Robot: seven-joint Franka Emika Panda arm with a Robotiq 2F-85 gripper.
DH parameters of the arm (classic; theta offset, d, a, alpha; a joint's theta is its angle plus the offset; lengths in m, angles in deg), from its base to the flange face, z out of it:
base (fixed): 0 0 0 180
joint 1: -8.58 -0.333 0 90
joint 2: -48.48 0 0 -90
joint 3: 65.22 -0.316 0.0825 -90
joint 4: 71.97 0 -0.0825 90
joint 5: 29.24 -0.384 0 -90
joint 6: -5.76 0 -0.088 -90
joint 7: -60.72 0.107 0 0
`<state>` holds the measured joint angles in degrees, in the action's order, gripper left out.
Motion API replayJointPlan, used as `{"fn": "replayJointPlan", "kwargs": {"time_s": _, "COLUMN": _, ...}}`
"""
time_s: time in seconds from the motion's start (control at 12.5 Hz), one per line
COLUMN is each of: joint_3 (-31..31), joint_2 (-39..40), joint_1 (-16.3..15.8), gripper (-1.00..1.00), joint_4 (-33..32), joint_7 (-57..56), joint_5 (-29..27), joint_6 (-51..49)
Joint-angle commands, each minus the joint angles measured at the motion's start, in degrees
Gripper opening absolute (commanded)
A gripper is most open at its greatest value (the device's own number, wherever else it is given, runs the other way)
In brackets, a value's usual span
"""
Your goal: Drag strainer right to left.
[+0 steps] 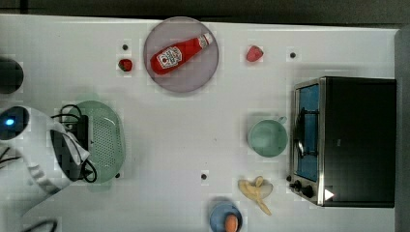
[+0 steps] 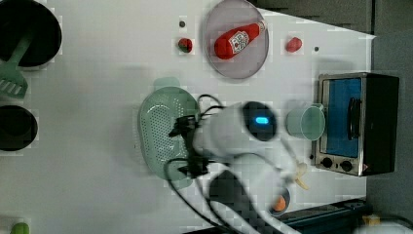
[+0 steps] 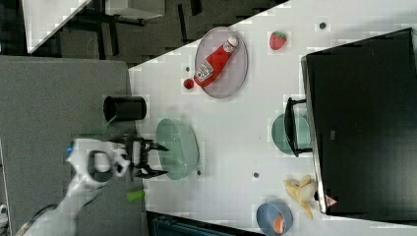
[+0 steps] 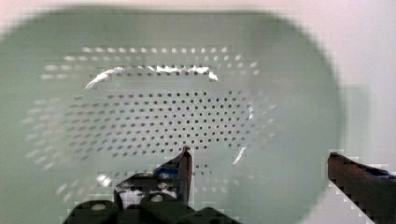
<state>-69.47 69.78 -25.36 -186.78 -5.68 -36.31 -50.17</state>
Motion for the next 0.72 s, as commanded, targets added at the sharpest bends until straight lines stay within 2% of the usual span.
{"fn": "replayJointPlan", "kwargs": {"time_s": 0.08, "joint_3": 7.19, "joint_2": -15.9, "joint_1": 1.9, "gripper": 1.0, "joint_4": 2.61, "joint_7": -15.81, "joint_5": 0.25, "joint_6": -10.07}}
{"fn": "replayJointPlan", "kwargs": {"time_s": 0.4, "joint_3": 17.49, "joint_2": -30.87, "joint_1": 3.86, "gripper": 1.0, "joint_4": 2.63, "joint_7": -32.76, "joint_5": 3.15, "joint_6": -21.98}}
{"fn": "replayJointPlan", "kwargs": {"time_s": 0.72, "joint_3": 27.5, "joint_2": -41.06, "joint_1": 5.89, "gripper": 1.0, "joint_4": 2.62, "joint_7": -53.62, "joint_5": 15.05, "joint_6": -29.68}}
